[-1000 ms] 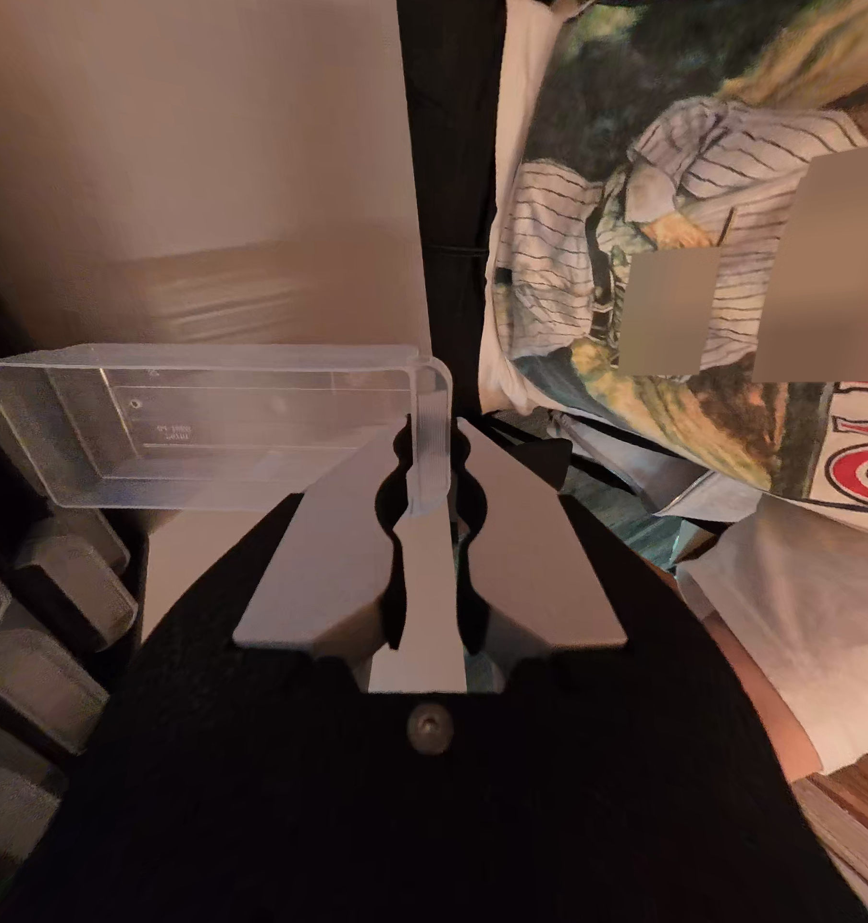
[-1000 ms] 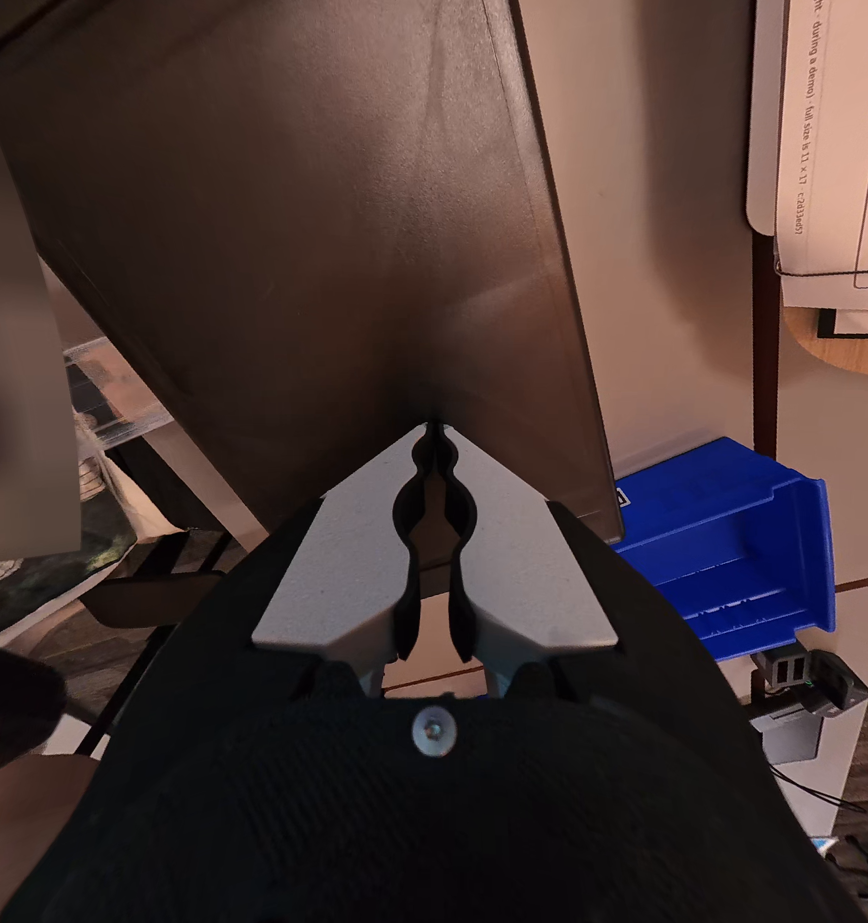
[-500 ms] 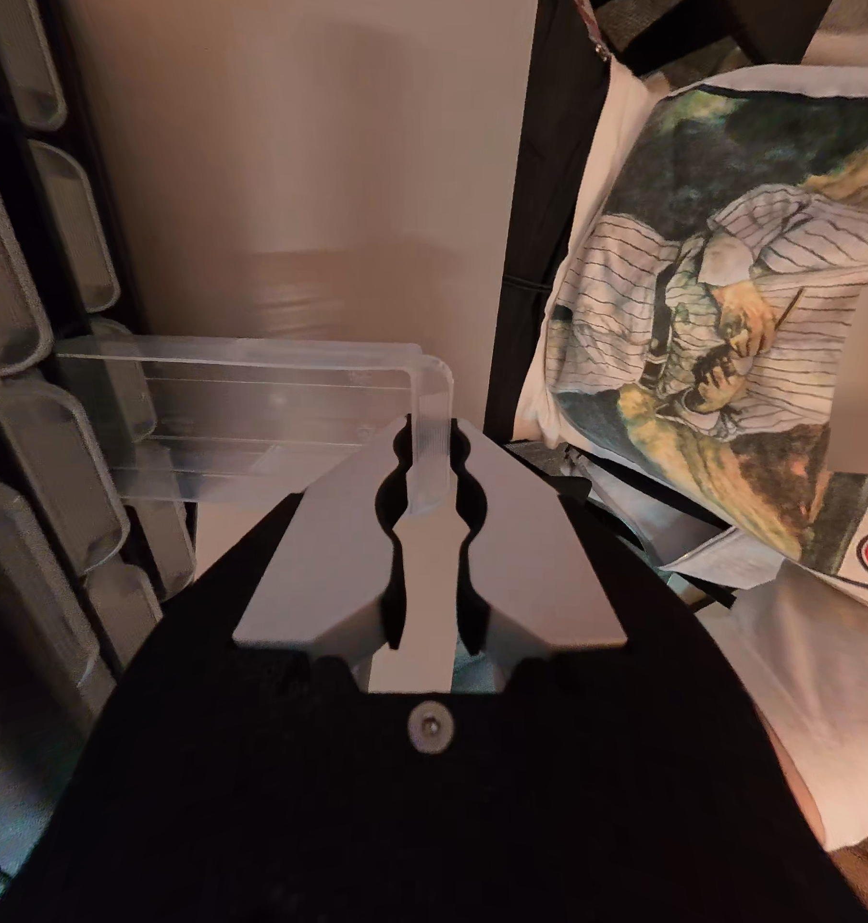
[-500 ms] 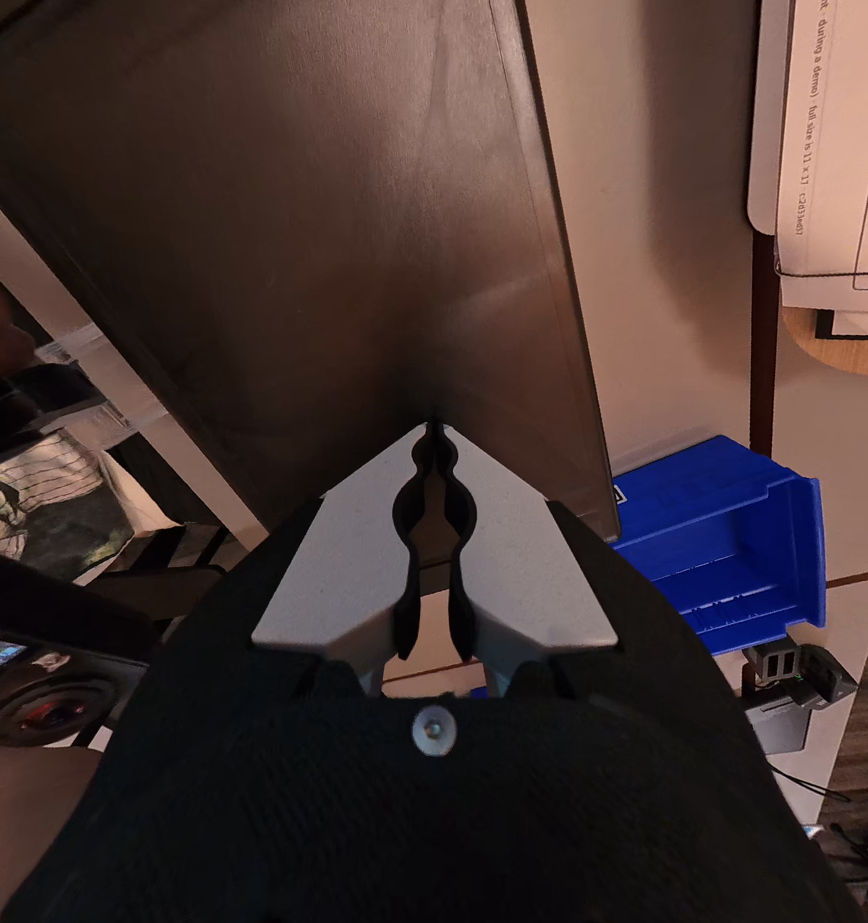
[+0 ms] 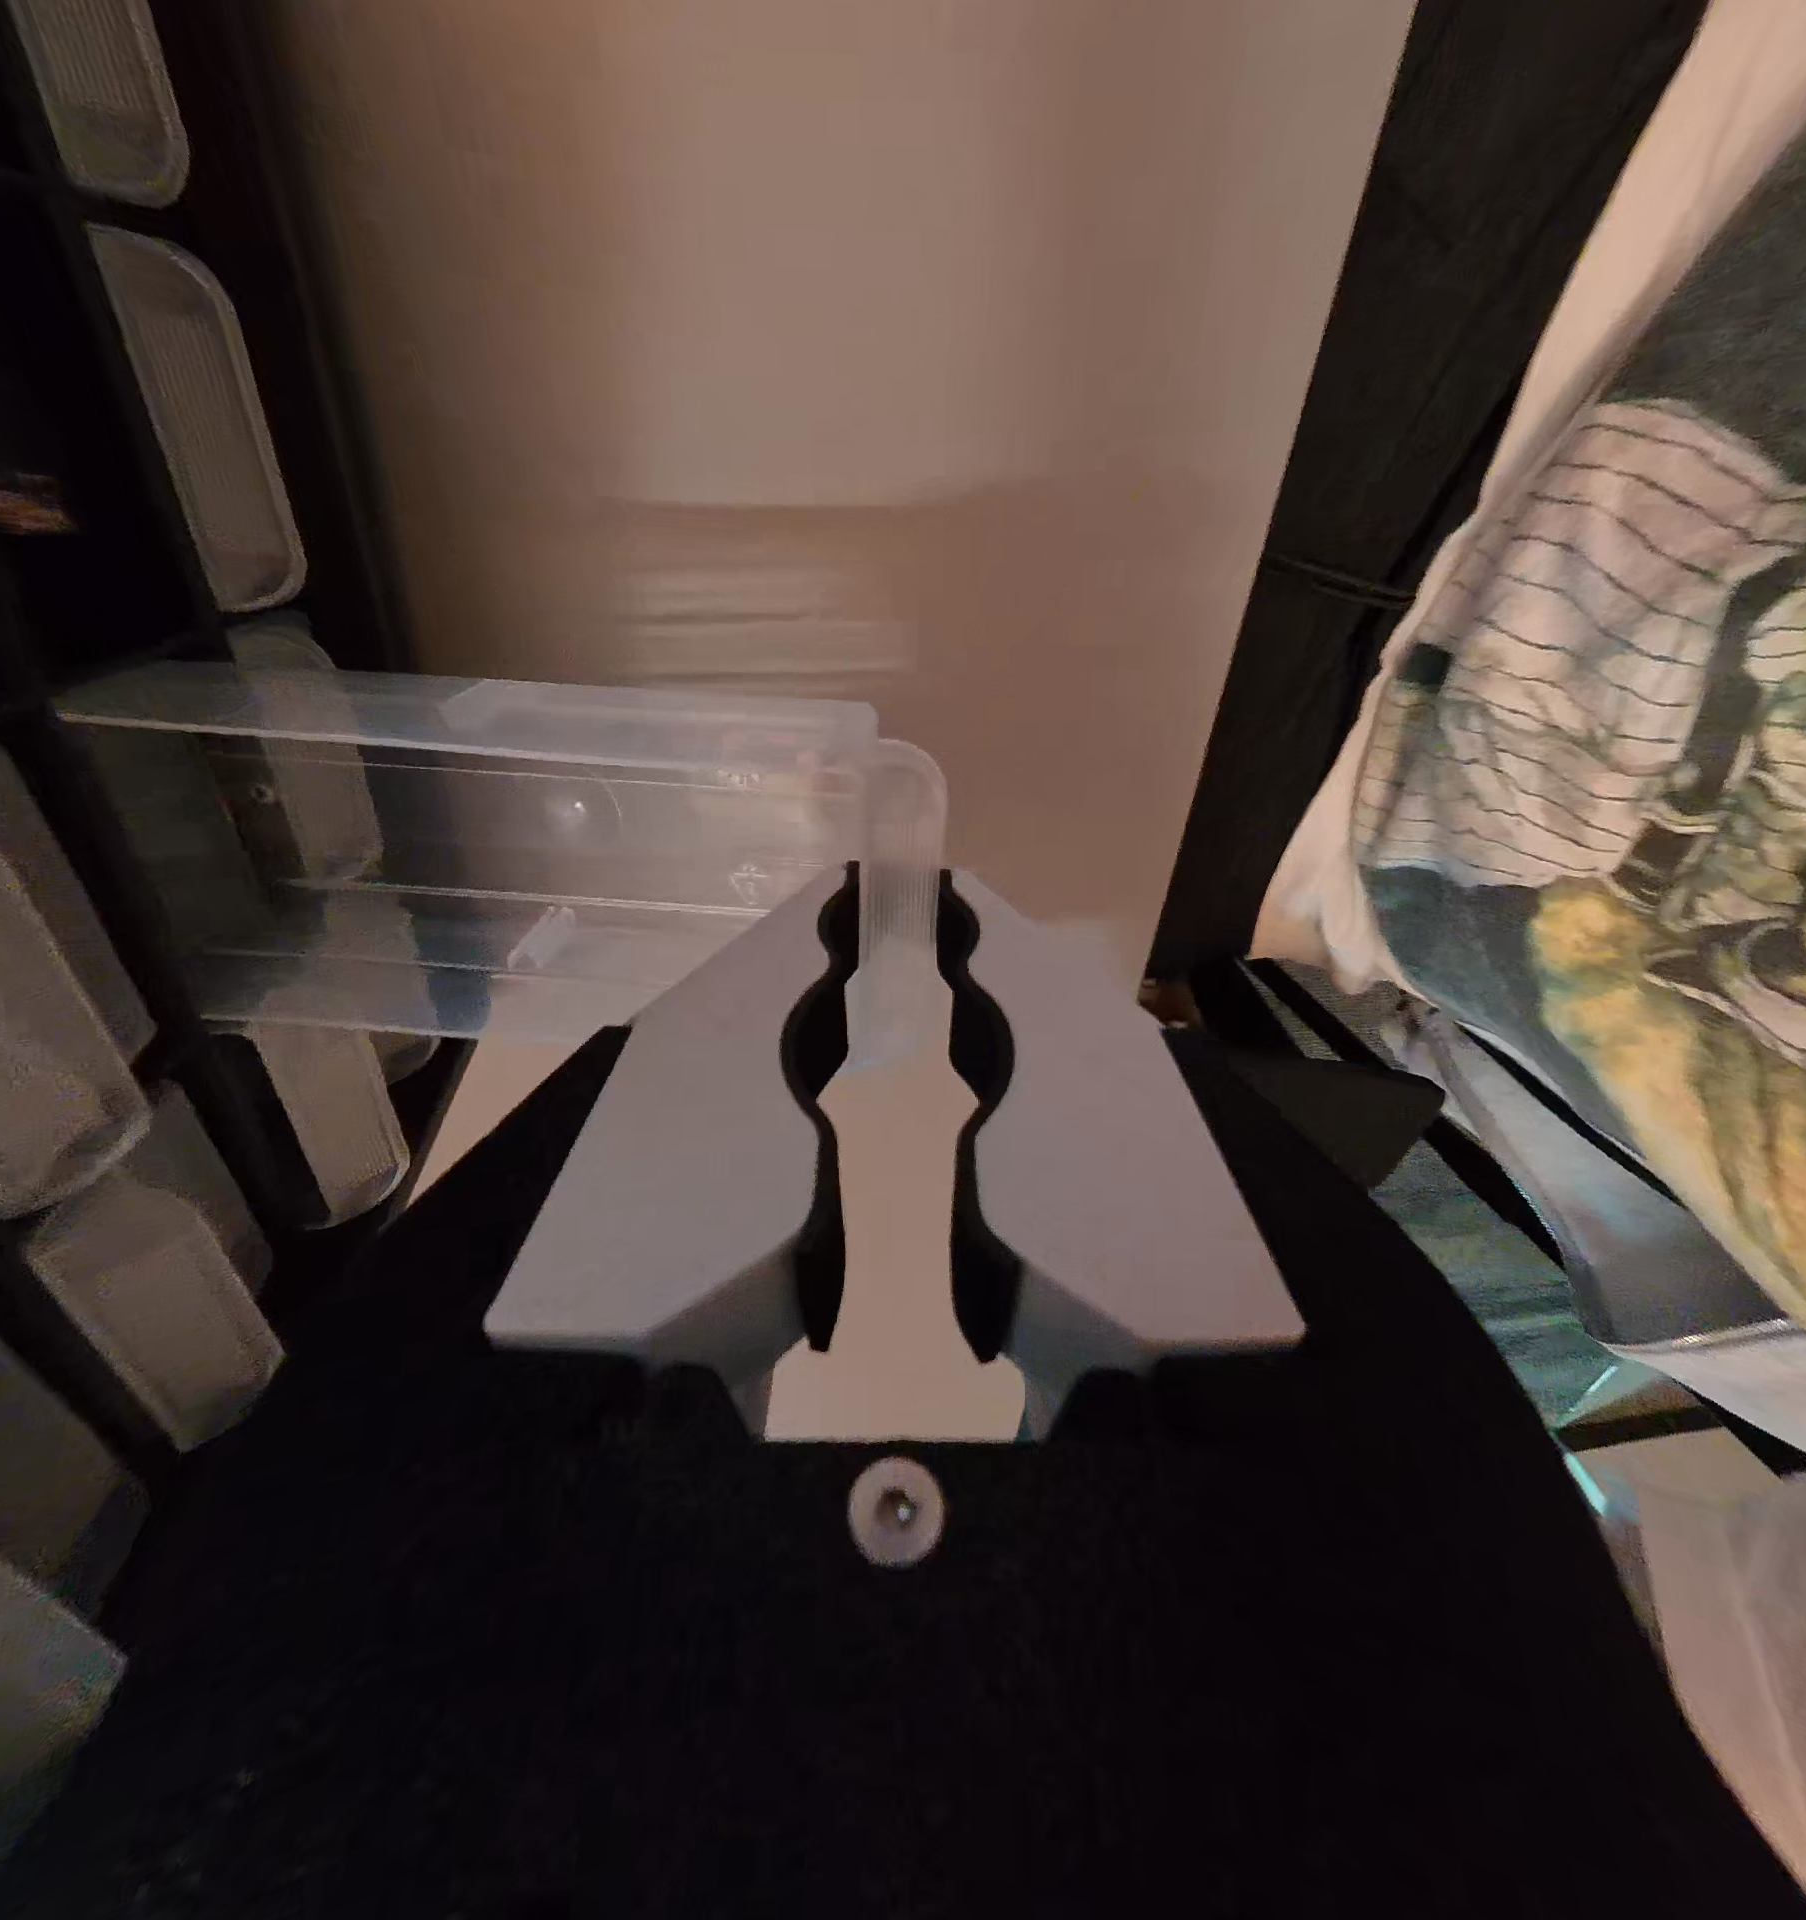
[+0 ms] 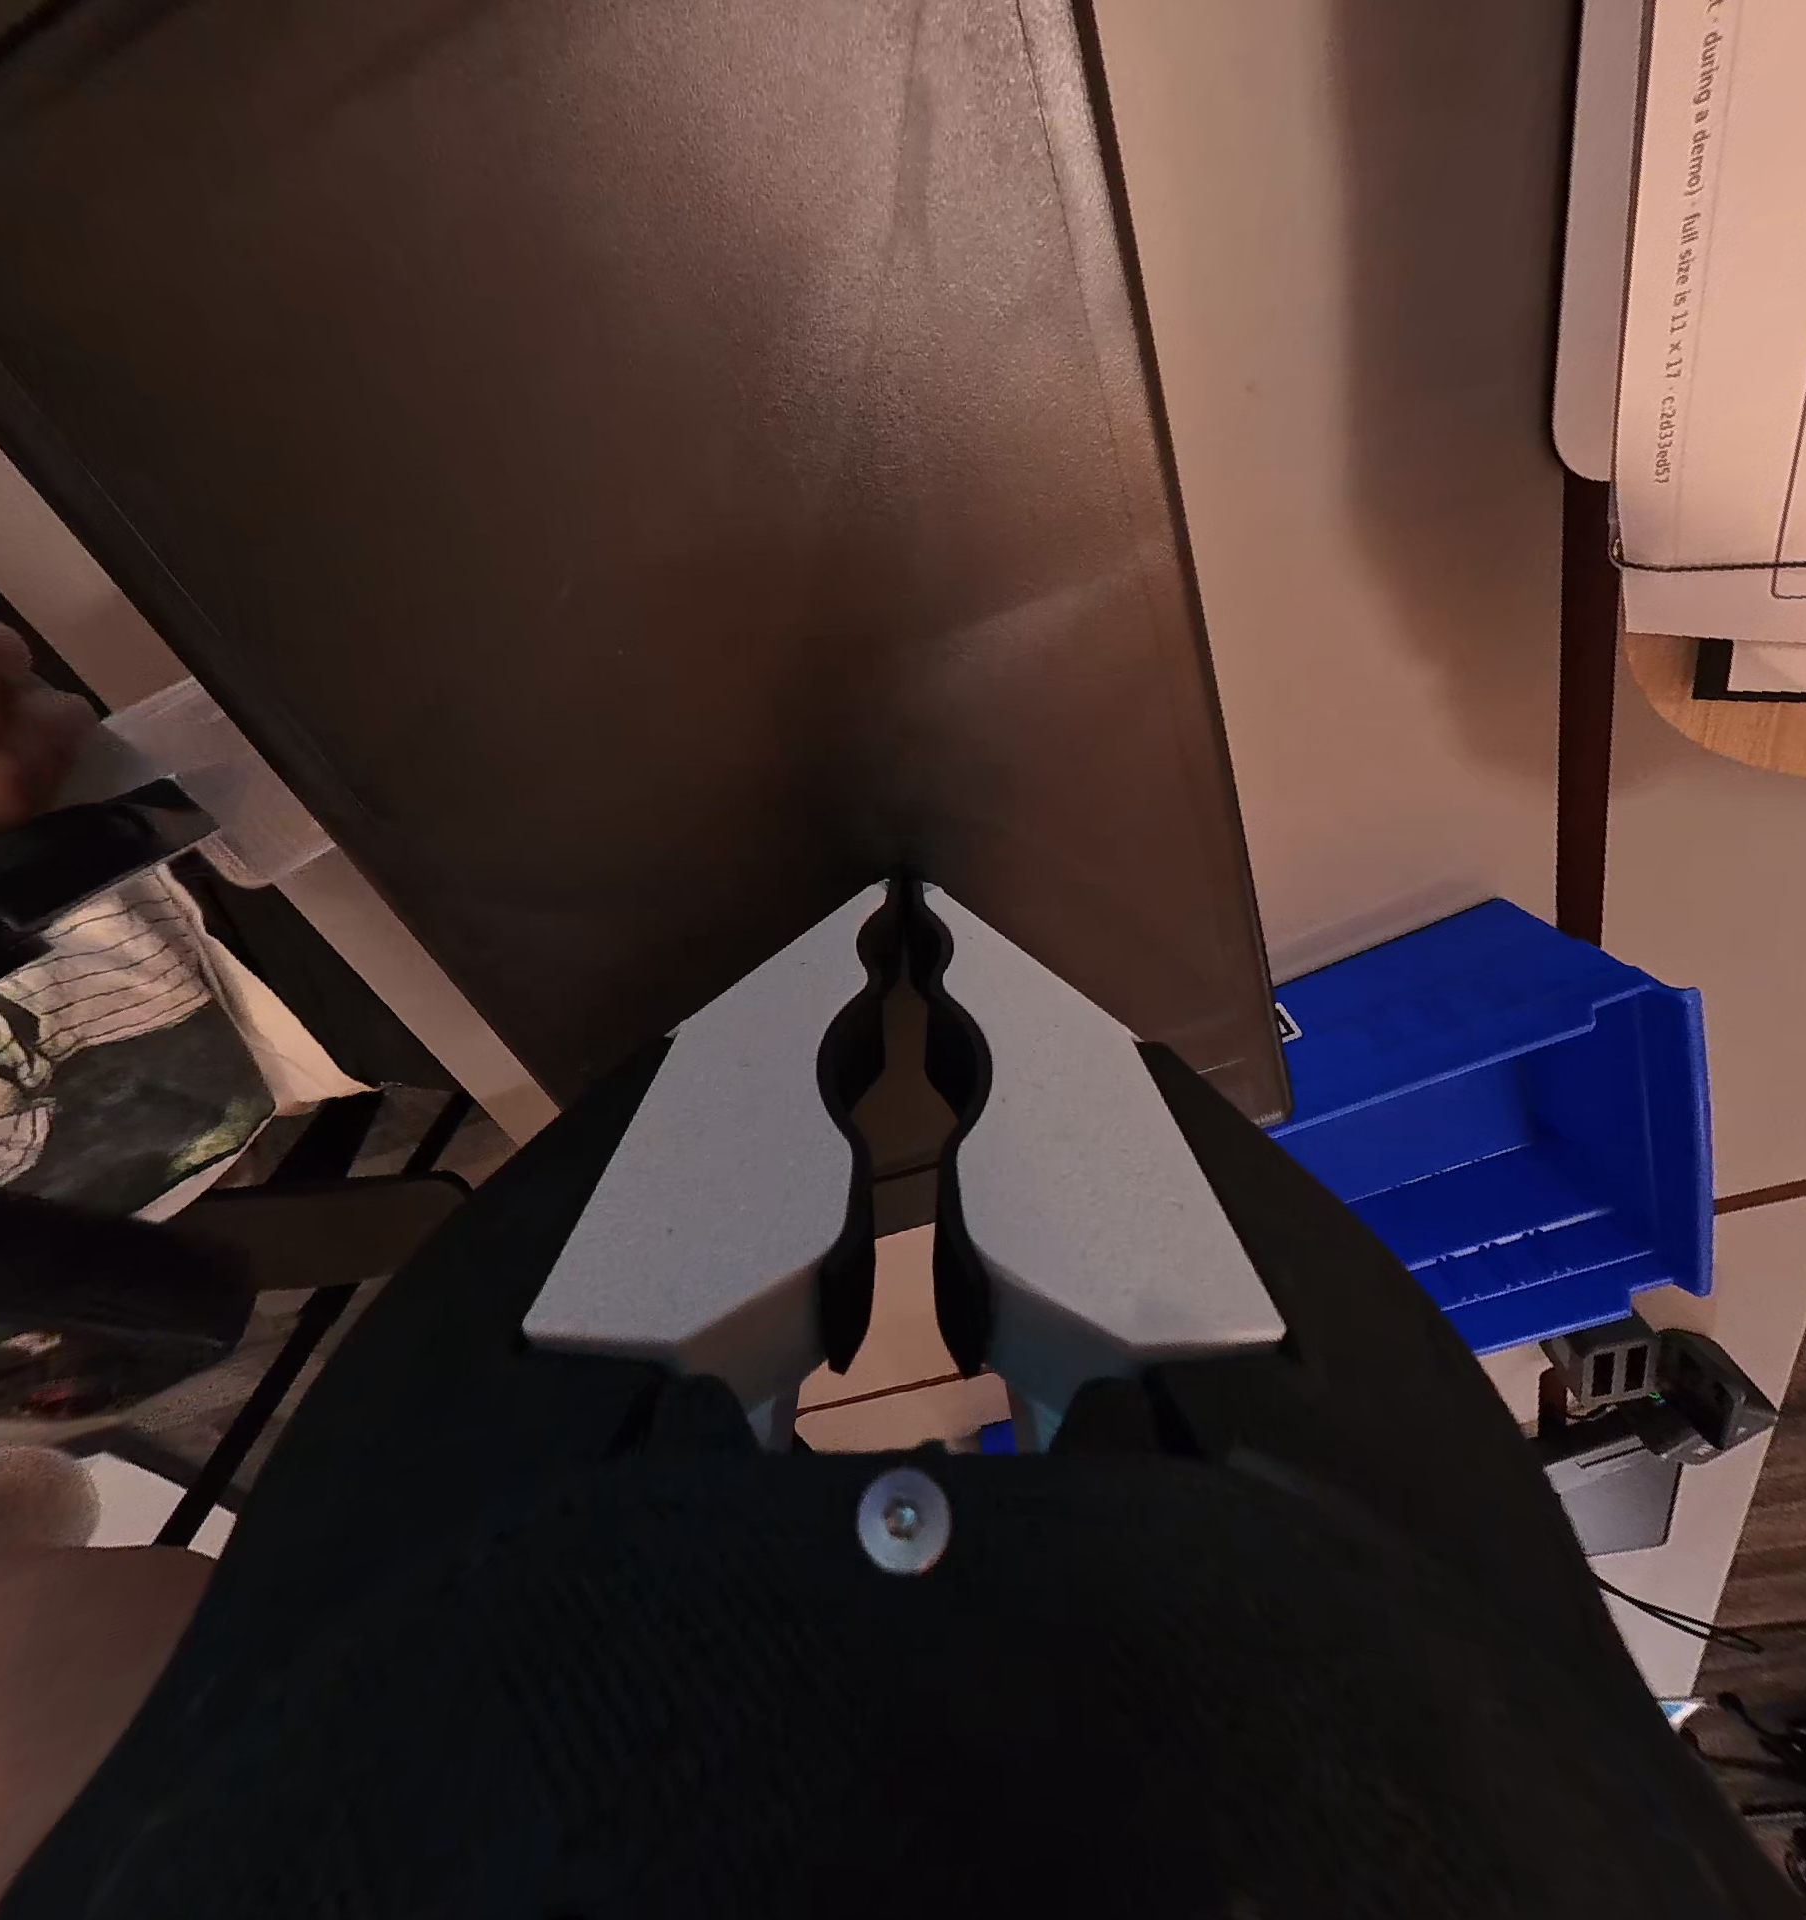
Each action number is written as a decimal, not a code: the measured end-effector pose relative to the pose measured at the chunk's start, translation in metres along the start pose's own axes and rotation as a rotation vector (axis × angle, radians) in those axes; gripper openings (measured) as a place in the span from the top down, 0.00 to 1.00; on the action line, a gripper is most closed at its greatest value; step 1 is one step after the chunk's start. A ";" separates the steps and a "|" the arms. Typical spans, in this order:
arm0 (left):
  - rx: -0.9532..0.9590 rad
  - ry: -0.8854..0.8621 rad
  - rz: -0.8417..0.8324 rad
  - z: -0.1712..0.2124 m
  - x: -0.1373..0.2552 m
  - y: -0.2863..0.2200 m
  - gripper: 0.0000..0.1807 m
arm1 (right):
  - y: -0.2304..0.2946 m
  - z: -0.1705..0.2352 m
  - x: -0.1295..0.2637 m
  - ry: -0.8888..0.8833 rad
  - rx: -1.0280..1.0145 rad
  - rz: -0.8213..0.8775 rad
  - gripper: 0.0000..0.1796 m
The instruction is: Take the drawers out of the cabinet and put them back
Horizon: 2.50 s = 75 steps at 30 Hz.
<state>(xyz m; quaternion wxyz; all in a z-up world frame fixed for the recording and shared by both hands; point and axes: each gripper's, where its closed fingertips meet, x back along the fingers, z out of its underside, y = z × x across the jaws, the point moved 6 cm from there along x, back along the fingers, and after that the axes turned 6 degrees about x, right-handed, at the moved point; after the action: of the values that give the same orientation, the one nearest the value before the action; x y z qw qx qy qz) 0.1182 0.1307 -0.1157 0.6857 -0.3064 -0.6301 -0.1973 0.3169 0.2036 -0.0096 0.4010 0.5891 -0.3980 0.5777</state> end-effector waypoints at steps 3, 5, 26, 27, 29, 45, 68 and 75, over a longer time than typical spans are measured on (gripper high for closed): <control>0.001 -0.003 -0.034 0.000 -0.007 0.001 0.94 | 0.000 0.000 0.000 0.001 0.002 0.003 1.00; 0.000 -0.001 -0.046 0.000 -0.006 0.001 0.94 | 0.000 0.000 0.000 0.000 0.001 0.000 1.00; 0.023 -0.137 -0.521 -0.007 -0.019 0.062 0.92 | -0.001 0.002 0.000 -0.033 0.003 -0.010 1.00; 0.002 -0.154 -0.567 -0.006 -0.019 0.064 0.91 | -0.001 0.002 0.000 -0.033 0.002 -0.011 1.00; -0.039 -0.199 -0.704 -0.003 -0.019 0.067 0.91 | -0.001 0.002 0.000 -0.030 0.008 -0.007 1.00; -0.312 -0.463 -1.695 0.008 -0.070 0.034 1.00 | 0.000 0.001 0.000 -0.027 0.006 0.009 1.00; -0.227 -0.466 -1.734 0.003 -0.060 0.059 1.00 | 0.001 0.000 0.000 -0.009 0.011 0.011 1.00; -0.114 -0.456 -1.716 0.040 -0.056 0.061 1.00 | 0.000 0.001 0.000 -0.014 0.015 0.007 1.00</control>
<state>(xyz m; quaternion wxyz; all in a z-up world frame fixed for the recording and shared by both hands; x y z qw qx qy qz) 0.1215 0.1955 -0.1810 0.1432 0.2058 -0.7529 -0.6086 0.3167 0.2029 -0.0093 0.3917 0.5947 -0.3988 0.5779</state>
